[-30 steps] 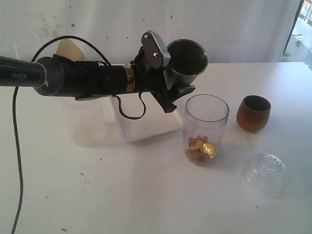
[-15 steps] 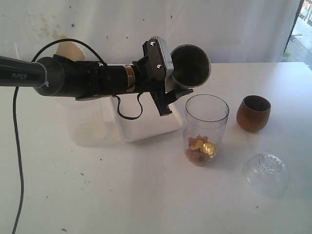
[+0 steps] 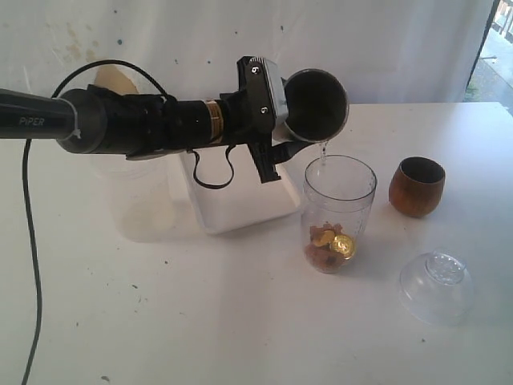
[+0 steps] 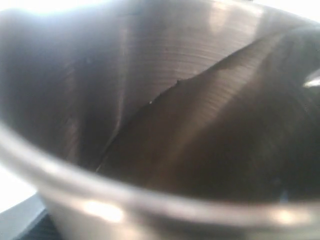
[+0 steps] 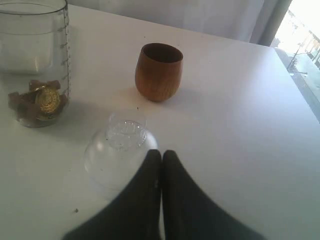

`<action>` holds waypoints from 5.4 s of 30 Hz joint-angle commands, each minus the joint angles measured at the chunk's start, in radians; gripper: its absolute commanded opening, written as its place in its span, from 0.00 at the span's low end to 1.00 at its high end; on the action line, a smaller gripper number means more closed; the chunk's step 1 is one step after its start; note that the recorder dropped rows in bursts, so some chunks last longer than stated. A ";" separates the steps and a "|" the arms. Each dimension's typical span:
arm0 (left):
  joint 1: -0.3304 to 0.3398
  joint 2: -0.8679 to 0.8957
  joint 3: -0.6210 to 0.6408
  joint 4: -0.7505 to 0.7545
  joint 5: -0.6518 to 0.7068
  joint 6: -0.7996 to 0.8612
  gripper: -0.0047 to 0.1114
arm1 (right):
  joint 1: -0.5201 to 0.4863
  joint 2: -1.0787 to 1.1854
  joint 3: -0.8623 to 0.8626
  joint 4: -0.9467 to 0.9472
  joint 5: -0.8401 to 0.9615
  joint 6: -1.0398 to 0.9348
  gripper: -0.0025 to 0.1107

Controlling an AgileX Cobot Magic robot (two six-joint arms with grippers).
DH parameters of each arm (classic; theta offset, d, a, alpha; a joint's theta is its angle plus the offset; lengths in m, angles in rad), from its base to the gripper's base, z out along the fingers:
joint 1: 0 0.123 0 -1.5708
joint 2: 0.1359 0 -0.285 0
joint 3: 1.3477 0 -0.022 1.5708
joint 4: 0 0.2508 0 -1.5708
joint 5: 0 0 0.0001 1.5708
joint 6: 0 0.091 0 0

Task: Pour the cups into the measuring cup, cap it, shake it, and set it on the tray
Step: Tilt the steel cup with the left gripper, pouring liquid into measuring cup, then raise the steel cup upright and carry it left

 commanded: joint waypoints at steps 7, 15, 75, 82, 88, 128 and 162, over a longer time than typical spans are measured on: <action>-0.010 -0.013 -0.034 -0.055 -0.019 0.032 0.04 | 0.004 -0.008 0.005 -0.002 -0.005 0.001 0.02; -0.024 -0.013 -0.034 -0.055 -0.021 0.152 0.04 | 0.004 -0.008 0.005 -0.002 -0.005 0.001 0.02; -0.030 -0.016 -0.034 -0.135 0.060 0.375 0.04 | 0.004 -0.008 0.005 -0.002 -0.009 0.026 0.02; -0.030 -0.016 -0.034 -0.141 -0.052 0.027 0.04 | 0.004 -0.008 0.005 -0.002 -0.009 0.026 0.02; -0.030 -0.016 -0.034 -0.142 -0.070 -0.330 0.04 | 0.004 -0.008 0.005 0.001 -0.009 0.026 0.02; 0.139 -0.430 0.313 -0.183 0.126 -0.686 0.04 | 0.004 -0.008 0.005 -0.003 -0.009 0.026 0.02; 0.728 -0.519 0.955 -0.606 -0.362 -0.213 0.04 | 0.004 -0.008 0.005 0.001 -0.012 0.049 0.02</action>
